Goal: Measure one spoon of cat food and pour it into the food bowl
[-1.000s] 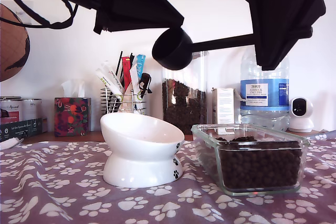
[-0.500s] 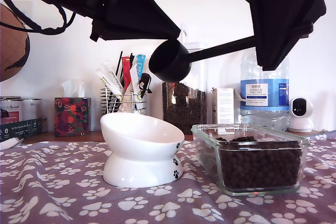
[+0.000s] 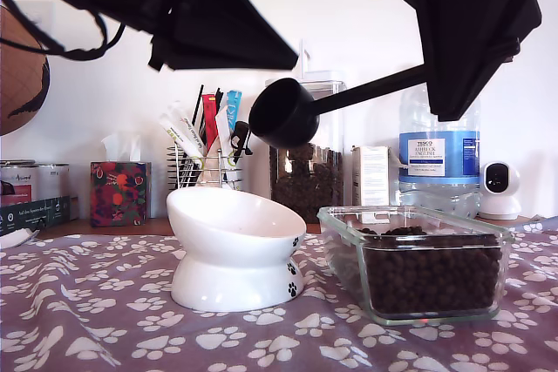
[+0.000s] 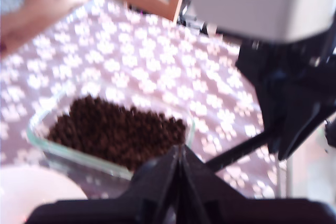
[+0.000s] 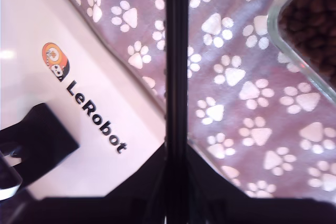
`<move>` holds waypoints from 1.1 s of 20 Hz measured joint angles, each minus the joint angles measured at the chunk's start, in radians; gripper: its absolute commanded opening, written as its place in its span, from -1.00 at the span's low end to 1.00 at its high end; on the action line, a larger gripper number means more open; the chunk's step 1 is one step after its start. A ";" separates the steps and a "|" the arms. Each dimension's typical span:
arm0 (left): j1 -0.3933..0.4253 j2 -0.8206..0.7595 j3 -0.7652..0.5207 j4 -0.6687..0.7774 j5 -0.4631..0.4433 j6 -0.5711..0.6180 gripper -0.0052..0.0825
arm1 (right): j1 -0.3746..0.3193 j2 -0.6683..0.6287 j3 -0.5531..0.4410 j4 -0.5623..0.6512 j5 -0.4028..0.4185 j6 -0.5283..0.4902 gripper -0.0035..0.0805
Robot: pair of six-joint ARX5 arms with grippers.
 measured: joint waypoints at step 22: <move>0.084 -0.558 0.000 -0.556 -0.210 0.011 -0.93 | -0.013 0.225 0.001 0.126 1.130 -0.105 -0.95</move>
